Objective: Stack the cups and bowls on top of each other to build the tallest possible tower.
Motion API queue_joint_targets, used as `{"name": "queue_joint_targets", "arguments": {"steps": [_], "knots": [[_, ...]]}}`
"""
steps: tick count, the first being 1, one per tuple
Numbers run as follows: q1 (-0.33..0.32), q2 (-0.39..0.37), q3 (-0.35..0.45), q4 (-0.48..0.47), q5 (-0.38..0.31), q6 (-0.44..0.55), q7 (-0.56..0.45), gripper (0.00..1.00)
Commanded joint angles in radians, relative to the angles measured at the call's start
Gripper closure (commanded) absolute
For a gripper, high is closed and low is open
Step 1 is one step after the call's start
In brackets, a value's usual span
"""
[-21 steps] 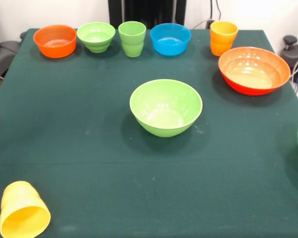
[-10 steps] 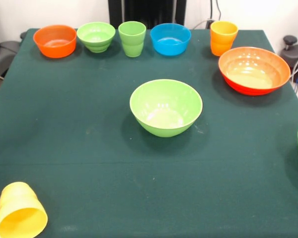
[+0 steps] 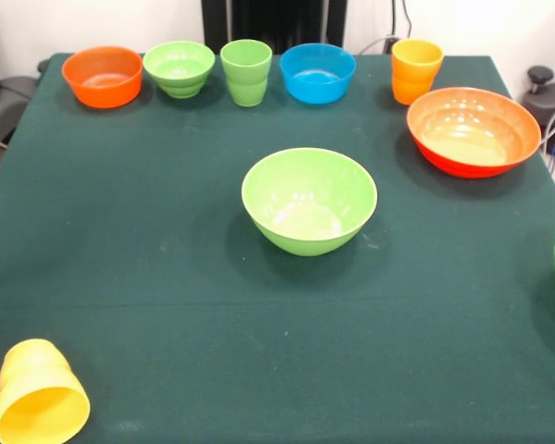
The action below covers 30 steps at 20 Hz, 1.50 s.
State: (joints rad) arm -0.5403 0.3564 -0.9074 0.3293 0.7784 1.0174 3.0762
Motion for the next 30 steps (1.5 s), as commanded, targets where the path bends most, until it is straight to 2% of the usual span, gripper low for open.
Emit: {"name": "queue_joint_targets", "arguments": {"steps": [1,3,7,10,15,20,26,30], "knots": [[0.061,0.143,0.192,-0.03,-0.069,-0.184,-0.257,1.0],[0.058,0.134,0.226,-0.013,-0.075,-0.193,-0.26,1.0],[0.081,0.105,0.256,0.045,-0.092,-0.203,-0.172,1.0],[0.095,0.087,0.292,0.082,-0.108,-0.216,-0.146,1.0],[0.097,0.07,0.327,0.103,-0.136,-0.225,-0.161,1.0],[0.09,0.037,0.397,0.153,-0.168,-0.251,-0.215,1.0],[0.074,-0.009,0.44,0.215,-0.198,-0.235,-0.203,1.0],[0.073,-0.026,0.457,0.246,-0.195,-0.258,-0.121,1.0]]}}
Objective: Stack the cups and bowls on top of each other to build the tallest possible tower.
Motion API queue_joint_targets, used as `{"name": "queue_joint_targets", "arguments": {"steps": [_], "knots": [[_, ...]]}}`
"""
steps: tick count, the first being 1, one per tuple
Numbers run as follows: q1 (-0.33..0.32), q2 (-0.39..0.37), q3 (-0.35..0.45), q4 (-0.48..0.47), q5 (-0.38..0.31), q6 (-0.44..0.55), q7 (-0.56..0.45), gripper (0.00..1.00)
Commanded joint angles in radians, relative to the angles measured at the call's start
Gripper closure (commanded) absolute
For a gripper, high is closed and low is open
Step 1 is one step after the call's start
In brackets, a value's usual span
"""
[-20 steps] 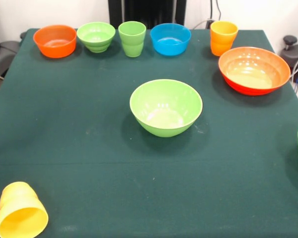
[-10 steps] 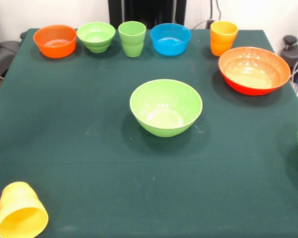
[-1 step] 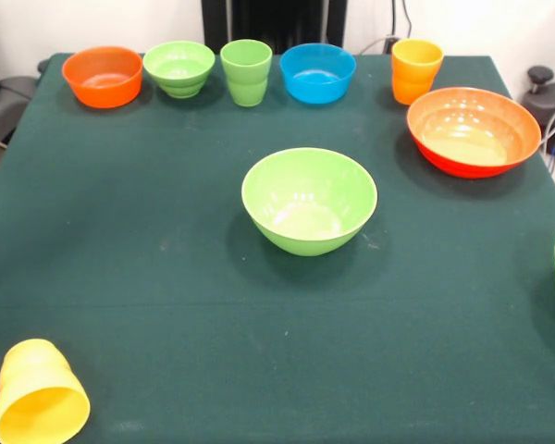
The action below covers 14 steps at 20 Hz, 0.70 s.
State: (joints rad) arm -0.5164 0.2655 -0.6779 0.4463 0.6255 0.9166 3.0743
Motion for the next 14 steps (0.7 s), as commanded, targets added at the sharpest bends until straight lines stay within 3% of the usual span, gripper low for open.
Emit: {"name": "queue_joint_targets", "arguments": {"steps": [1,14], "knots": [[0.048,0.062,0.234,0.134,-0.041,-0.161,-0.113,1.0],[0.03,0.005,0.278,0.217,-0.059,-0.186,-0.101,1.0]]}}
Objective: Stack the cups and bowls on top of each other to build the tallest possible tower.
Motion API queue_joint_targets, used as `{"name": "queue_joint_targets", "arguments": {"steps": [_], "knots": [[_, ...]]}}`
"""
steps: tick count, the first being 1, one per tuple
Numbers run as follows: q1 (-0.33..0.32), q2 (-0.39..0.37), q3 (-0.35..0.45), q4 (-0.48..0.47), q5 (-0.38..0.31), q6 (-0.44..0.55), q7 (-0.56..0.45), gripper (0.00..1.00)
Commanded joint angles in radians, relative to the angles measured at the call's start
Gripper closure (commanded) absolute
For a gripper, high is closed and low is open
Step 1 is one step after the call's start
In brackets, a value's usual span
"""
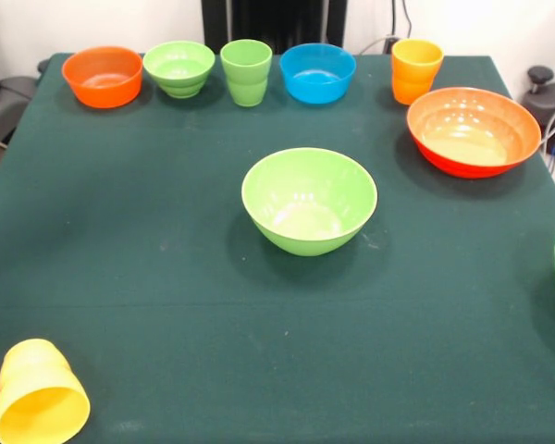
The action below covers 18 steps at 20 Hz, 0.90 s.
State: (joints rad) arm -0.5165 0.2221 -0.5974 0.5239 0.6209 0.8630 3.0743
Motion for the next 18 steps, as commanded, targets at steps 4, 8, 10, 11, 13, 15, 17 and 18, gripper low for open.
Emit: {"name": "queue_joint_targets", "arguments": {"steps": [4,8,10,11,13,15,17,18], "knots": [[0.03,0.049,0.199,0.138,-0.061,-0.136,-0.102,1.0],[0.039,0.06,0.176,0.122,-0.064,-0.122,-0.061,1.0],[0.035,0.061,0.185,0.119,-0.064,-0.122,-0.077,1.0],[0.033,0.06,0.191,0.121,-0.063,-0.121,-0.083,1.0],[0.03,0.057,0.199,0.123,-0.06,-0.117,-0.091,1.0],[0.036,0.066,0.177,0.112,-0.04,-0.096,-0.016,1.0],[0.046,0.077,0.151,0.097,-0.026,-0.08,0.052,1.0],[0.048,0.079,0.149,0.093,-0.026,-0.08,0.056,1.0]]}}
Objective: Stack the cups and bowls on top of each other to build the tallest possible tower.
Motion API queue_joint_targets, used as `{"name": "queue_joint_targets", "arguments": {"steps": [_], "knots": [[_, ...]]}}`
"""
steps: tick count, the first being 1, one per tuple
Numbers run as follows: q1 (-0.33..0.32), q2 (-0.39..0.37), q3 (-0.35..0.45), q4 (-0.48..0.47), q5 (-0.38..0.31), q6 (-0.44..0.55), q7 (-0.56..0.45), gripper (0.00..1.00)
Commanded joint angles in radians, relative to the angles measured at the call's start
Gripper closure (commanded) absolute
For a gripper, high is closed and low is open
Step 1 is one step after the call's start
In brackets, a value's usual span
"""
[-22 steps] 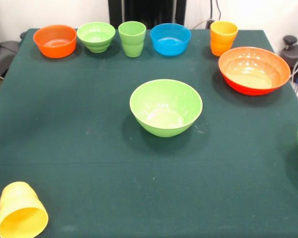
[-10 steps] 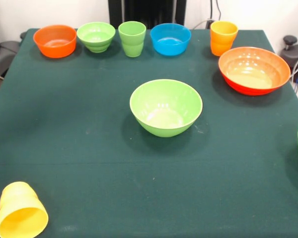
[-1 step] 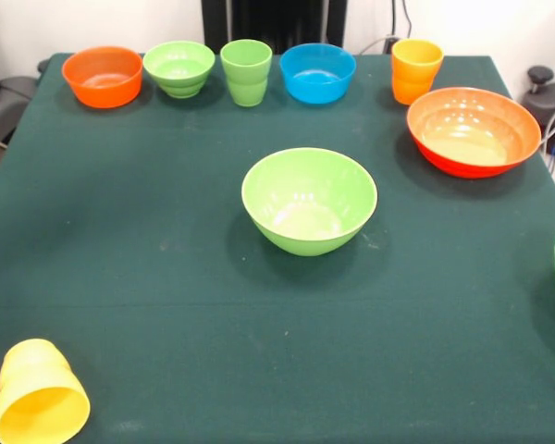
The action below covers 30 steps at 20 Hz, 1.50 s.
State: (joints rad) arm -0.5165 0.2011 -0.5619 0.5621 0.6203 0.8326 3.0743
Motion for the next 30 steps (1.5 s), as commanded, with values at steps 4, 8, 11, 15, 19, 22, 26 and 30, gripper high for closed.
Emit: {"name": "queue_joint_targets", "arguments": {"steps": [4,8,11,15,19,22,26,30], "knots": [[0.058,0.117,0.096,0.025,-0.028,-0.042,0.065,1.0],[0.065,0.122,0.088,0.007,-0.028,-0.036,0.062,1.0],[0.074,0.121,0.087,-0.002,-0.028,-0.031,0.051,1.0],[0.079,0.117,0.104,-0.005,-0.027,-0.024,0.02,1.0],[0.078,0.103,0.122,0.004,-0.048,-0.027,-0.057,1.0],[0.076,0.084,0.133,0.025,-0.076,-0.054,-0.122,1.0],[0.08,0.089,0.131,0.031,-0.077,-0.065,-0.091,1.0],[0.09,0.084,0.143,0.05,-0.073,-0.079,-0.059,1.0]]}}
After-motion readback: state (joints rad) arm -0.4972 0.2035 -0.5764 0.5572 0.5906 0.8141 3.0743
